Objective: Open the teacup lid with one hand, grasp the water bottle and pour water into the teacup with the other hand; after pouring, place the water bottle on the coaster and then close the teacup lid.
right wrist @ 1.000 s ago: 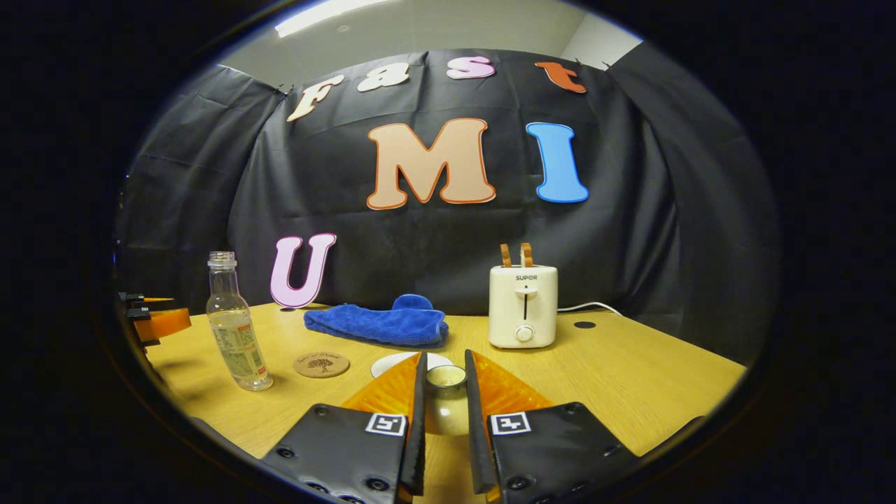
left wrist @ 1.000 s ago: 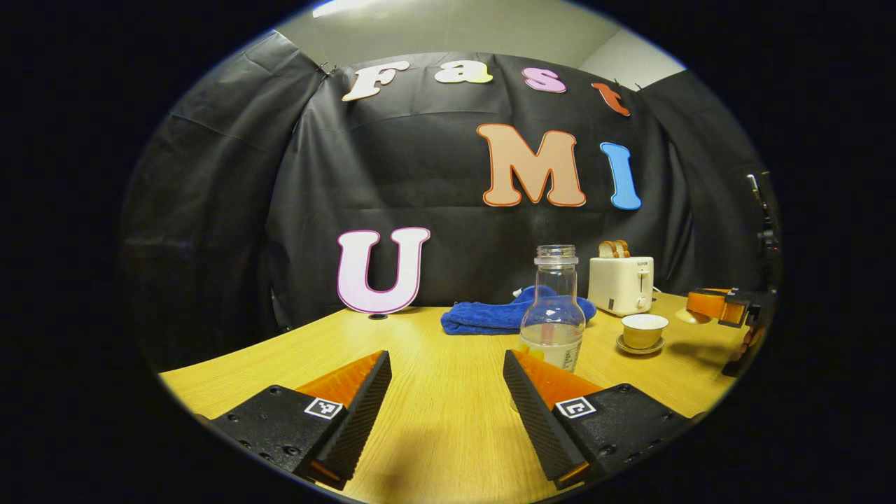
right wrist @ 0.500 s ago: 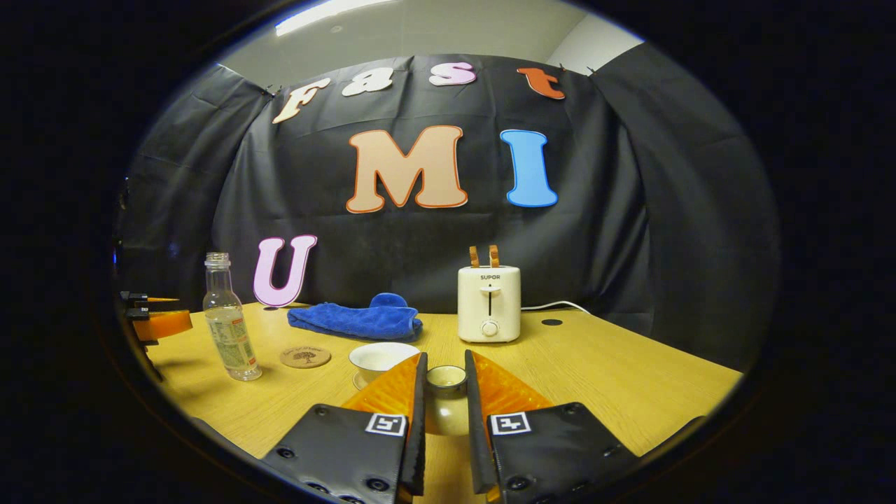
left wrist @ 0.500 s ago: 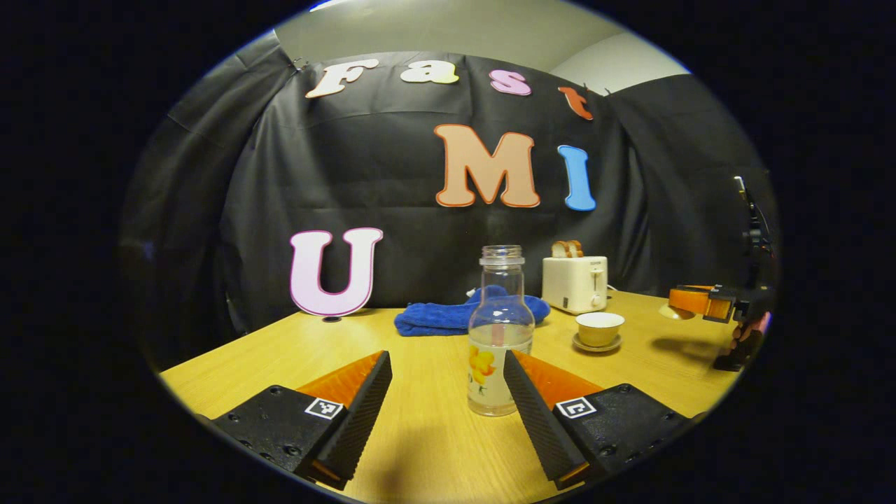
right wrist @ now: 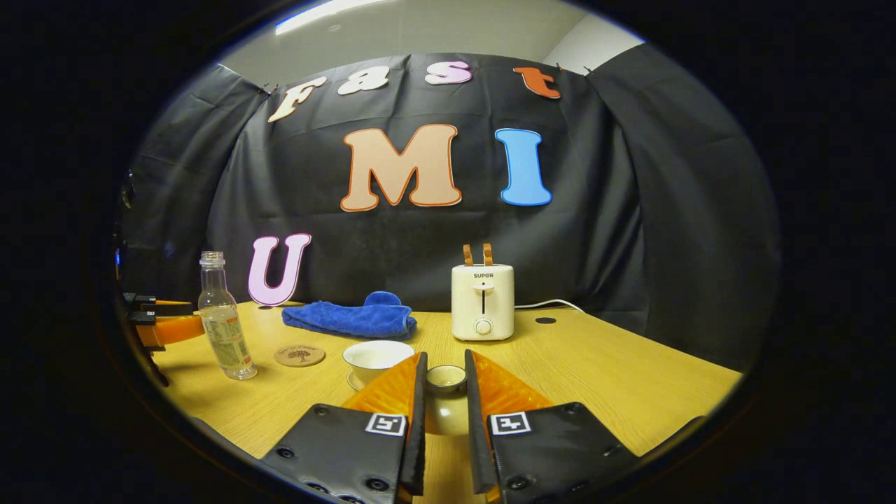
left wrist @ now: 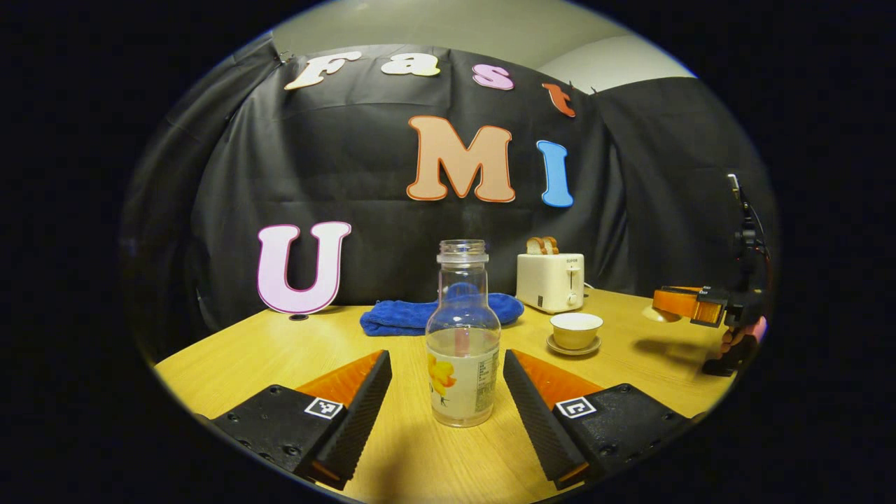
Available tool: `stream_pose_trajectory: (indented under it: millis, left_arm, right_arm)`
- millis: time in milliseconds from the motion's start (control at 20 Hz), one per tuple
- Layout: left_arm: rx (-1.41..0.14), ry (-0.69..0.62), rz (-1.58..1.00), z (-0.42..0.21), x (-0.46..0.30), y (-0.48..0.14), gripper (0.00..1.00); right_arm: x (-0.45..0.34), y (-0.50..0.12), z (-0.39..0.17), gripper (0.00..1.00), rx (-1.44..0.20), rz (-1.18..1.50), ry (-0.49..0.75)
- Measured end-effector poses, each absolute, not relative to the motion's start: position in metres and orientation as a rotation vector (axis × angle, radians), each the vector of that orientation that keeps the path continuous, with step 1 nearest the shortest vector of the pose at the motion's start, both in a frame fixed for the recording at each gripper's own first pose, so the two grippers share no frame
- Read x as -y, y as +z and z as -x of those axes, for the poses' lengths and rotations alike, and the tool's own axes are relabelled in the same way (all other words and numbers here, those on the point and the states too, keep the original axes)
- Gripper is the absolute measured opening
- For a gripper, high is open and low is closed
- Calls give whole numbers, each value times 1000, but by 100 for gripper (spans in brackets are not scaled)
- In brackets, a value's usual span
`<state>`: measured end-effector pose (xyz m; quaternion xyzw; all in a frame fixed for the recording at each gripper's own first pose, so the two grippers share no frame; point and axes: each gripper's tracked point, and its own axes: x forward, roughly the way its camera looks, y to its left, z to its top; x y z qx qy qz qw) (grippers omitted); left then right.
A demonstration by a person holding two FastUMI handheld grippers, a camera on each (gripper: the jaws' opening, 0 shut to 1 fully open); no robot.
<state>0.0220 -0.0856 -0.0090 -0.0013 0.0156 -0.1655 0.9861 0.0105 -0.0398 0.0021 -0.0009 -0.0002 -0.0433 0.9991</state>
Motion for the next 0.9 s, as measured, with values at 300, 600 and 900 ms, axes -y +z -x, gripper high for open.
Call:
stream_pose_trajectory:
  millis: [300,600,900]
  left_arm:
    - [-79,-350,-3,-37,99,-16,94]
    - [-121,-362,-19,-54,112,-23,94]
    - [-170,-345,-41,-65,117,-30,94]
  right_arm:
    - [40,2,-10,29,0,2,-86]
    - [39,2,-11,29,-2,1,-81]
    - [37,2,-11,30,-2,1,-72]
